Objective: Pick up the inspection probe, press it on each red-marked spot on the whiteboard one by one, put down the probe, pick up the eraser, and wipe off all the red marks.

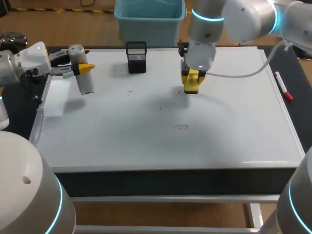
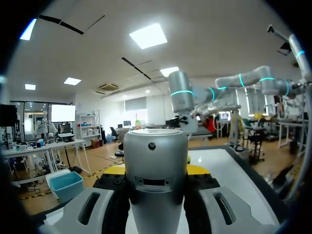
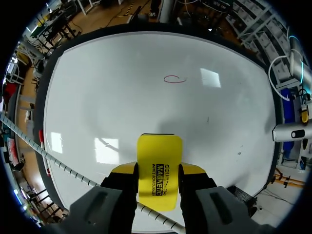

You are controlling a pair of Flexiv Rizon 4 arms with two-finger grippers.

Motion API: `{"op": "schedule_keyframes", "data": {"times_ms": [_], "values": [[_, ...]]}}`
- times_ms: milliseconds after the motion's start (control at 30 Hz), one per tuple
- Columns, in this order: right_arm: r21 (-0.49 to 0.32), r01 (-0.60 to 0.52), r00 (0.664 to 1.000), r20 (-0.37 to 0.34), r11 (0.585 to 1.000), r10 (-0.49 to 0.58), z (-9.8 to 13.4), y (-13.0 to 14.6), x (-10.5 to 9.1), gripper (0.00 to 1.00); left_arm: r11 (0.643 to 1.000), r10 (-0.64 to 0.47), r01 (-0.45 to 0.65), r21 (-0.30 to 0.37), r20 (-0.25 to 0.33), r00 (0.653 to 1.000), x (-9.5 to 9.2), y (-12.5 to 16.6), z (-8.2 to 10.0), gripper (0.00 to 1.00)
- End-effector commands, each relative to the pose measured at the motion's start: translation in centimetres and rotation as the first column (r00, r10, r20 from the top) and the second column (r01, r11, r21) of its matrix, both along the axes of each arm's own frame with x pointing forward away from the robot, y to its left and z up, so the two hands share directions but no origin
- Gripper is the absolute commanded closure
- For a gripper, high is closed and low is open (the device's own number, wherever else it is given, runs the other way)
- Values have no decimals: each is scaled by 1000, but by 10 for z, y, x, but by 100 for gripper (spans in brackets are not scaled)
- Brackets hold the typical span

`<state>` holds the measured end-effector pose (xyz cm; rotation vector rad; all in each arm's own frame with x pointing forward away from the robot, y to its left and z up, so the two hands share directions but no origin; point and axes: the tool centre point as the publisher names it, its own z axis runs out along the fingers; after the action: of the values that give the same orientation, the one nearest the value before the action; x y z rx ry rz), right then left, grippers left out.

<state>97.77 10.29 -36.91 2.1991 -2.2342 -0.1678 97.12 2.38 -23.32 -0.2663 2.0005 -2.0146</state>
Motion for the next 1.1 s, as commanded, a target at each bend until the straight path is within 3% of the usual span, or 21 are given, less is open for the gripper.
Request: {"op": "schedule_keyframes", "data": {"times_ms": [33,367,1100], "values": [[-65,-17,1000,0,998,17,-3,18,3,100,1000,3,-3,0,2,1000,-1,-1,1,100],[-76,-49,999,-8,996,49,-13,34,-3,100,1000,3,-3,0,2,1000,-1,-1,1,100],[-63,-61,998,-11,996,61,-41,30,-10,100,1000,3,-3,0,2,1000,-1,-1,1,100]]}}
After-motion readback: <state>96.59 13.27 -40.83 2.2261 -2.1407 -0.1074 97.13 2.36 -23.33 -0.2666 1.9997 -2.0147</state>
